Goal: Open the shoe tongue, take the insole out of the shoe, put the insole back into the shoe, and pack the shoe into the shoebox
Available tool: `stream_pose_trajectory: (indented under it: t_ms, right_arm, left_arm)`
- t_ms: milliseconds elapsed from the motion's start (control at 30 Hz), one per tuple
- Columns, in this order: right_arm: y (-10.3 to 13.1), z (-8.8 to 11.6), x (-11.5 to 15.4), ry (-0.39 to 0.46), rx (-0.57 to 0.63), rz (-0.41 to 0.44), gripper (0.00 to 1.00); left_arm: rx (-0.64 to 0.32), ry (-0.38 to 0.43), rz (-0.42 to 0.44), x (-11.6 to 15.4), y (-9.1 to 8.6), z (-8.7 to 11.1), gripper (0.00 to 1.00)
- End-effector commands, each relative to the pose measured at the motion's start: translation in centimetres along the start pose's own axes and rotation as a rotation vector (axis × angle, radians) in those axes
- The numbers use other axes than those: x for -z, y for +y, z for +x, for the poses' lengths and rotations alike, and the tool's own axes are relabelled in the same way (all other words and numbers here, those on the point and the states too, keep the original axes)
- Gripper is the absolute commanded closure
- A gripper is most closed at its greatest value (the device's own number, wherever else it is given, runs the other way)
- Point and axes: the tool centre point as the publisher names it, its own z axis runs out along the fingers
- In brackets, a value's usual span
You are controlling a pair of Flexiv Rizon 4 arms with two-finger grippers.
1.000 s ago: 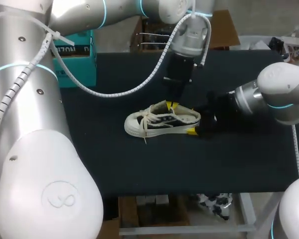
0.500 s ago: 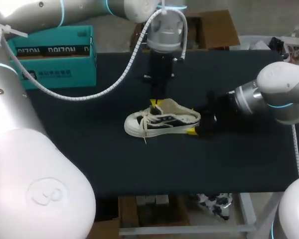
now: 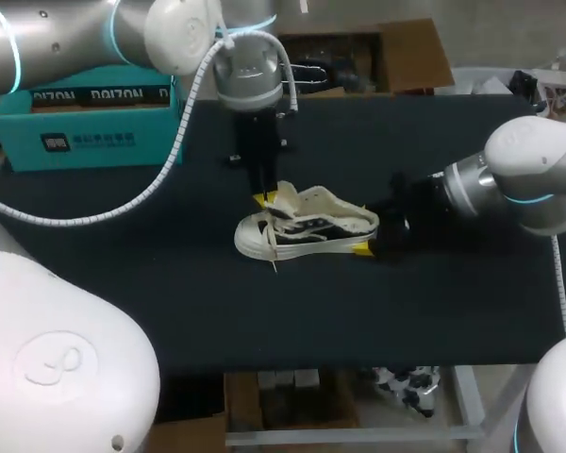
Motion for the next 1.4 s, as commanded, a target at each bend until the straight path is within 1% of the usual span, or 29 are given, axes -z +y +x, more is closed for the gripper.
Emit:
stream_pose_trajectory:
  t_ms: [33,100,267,433,533,600,633,667,700,733,767,867,900,933,967,1000,1067,1100,1167,1200,1233,1267,1300,1333,1367,1400]
  right_arm:
    - [-0.6,-0.3,-0.7,0.003,0.000,-0.004,1.00]
    - [-0.6,-0.3,-0.7,0.003,0.000,-0.004,1.00]
    - [-0.6,-0.3,-0.7,0.003,0.000,-0.004,1.00]
    - [-0.6,-0.3,-0.7,0.003,0.000,-0.004,1.00]
    - [-0.6,-0.3,-0.7,0.003,0.000,-0.004,1.00]
    - [-0.6,-0.3,-0.7,0.003,0.000,-0.004,1.00]
    - [-0.6,-0.3,-0.7,0.003,0.000,-0.004,1.00]
    - [-0.6,-0.3,-0.7,0.003,0.000,-0.004,1.00]
    - [-0.6,-0.3,-0.7,0.003,0.000,-0.004,1.00]
    - [-0.6,-0.3,-0.7,0.003,0.000,-0.004,1.00]
    - [-0.6,-0.3,-0.7,0.003,0.000,-0.004,1.00]
    - [-0.6,-0.3,-0.7,0.003,0.000,-0.004,1.00]
    - [-0.6,-0.3,-0.7,0.003,0.000,-0.004,1.00]
    - [-0.6,-0.3,-0.7,0.003,0.000,-0.004,1.00]
    - [-0.6,-0.3,-0.7,0.003,0.000,-0.004,1.00]
    - [-0.6,-0.3,-0.7,0.003,0.000,-0.004,1.00]
    - [-0.6,-0.3,-0.7,0.003,0.000,-0.004,1.00]
    - [-0.6,-0.3,-0.7,0.003,0.000,-0.004,1.00]
    - [-0.6,-0.3,-0.7,0.003,0.000,-0.004,1.00]
    - [-0.6,-0.3,-0.7,0.003,0.000,-0.004,1.00]
    - [-0.6,-0.3,-0.7,0.003,0.000,-0.004,1.00]
    - [-0.6,-0.3,-0.7,0.003,0.000,-0.004,1.00]
    - [-0.6,-0.3,-0.7,0.003,0.000,-0.004,1.00]
    - [-0.6,-0.3,-0.7,0.003,0.000,-0.004,1.00]
    - [-0.6,-0.3,-0.7,0.003,0.000,-0.004,1.00]
    - [-0.6,-0.3,-0.7,0.003,0.000,-0.004,1.00]
  left_arm:
    - [0.039,0.247,0.084,-0.9,0.6,-1.3,1.00]
    - [0.065,0.281,0.090,-1.2,0.7,-1.8,1.00]
    - [0.127,0.308,0.098,-2.0,-0.1,-2.2,1.00]
    - [0.147,0.329,0.093,-2.0,-1.0,-2.2,1.00]
    - [0.129,0.337,0.089,-1.8,-1.2,-1.9,1.00]
    - [0.092,0.341,0.084,-1.3,-1.0,-1.6,0.88]
    - [0.069,0.339,0.089,-0.7,-0.8,-1.5,0.75]
    - [0.055,0.344,0.092,-0.3,-0.7,-1.4,0.69]
    - [0.036,0.350,0.107,0.6,-0.4,-1.3,0.60]
    - [0.026,0.350,0.117,1.1,-0.3,-1.2,0.48]
    - [-0.017,0.351,0.128,2.1,0.2,-0.9,0.16]
    - [-0.115,0.344,0.153,4.6,1.3,-0.4,0.18]
    - [-0.163,0.339,0.145,5.4,1.6,-0.3,0.22]
    - [-0.196,0.320,0.153,6.1,1.8,-0.1,0.32]
    - [-0.250,0.308,0.174,6.8,2.1,0.2,0.63]
    - [-0.312,0.286,0.181,7.3,2.3,0.5,1.00]
    - [-0.427,0.228,0.201,8.1,2.4,1.2,1.00]
    - [-0.539,0.190,0.172,8.4,2.4,1.7,1.00]
    - [-0.702,0.117,0.152,8.7,2.2,2.5,1.00]
    - [-0.885,0.052,0.097,8.6,2.2,3.0,1.00]
    - [-0.929,0.048,0.116,8.6,2.2,3.3,1.00]
    - [-1.064,0.002,0.070,8.5,2.1,3.7,1.00]
    - [-1.187,-0.047,0.048,8.4,2.2,3.9,1.00]
    - [-1.278,-0.081,0.009,8.2,2.3,4.3,1.00]
    - [-1.486,-0.152,-0.037,7.8,2.4,4.8,1.00]
    - [-1.683,-0.137,-0.077,7.8,2.3,4.7,1.00]
